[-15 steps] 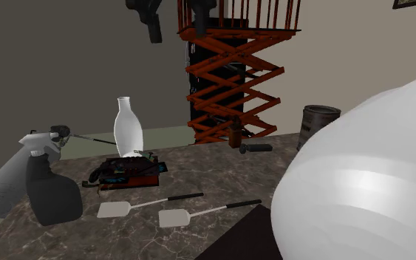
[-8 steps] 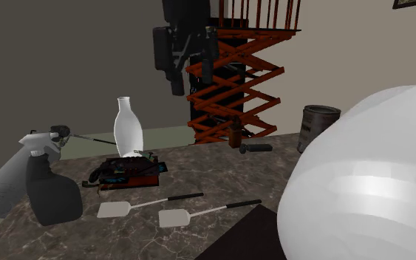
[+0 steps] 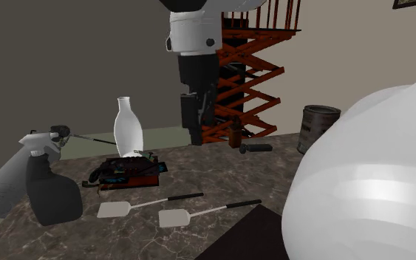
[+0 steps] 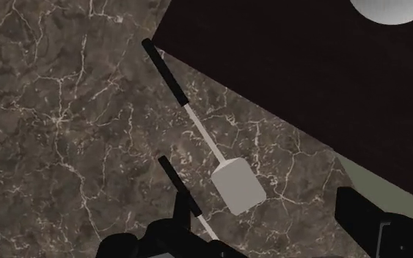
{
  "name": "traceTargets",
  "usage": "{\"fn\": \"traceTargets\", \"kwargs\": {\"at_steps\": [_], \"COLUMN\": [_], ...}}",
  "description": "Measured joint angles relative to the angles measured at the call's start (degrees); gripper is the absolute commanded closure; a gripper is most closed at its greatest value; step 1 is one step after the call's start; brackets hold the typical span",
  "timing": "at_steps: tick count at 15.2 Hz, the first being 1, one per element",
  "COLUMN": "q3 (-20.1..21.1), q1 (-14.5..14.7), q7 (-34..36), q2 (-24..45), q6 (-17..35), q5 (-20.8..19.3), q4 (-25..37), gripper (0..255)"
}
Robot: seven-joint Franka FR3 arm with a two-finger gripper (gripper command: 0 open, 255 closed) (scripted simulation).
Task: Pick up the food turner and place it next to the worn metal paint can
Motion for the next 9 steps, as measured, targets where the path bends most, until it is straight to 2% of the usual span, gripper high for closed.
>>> {"fn": "traceTargets", "kwargs": {"at_steps": [6, 9], "q3": [-8.4, -12.6], "q1": [0.7, 1.9], "q7": [-12.7, -19.0], "q2": [10.3, 17.6], "q6": [14.5, 22.5], "q5": [-5.9, -8.0], "q4": [-4.4, -5.2], "gripper": [0, 0]}}
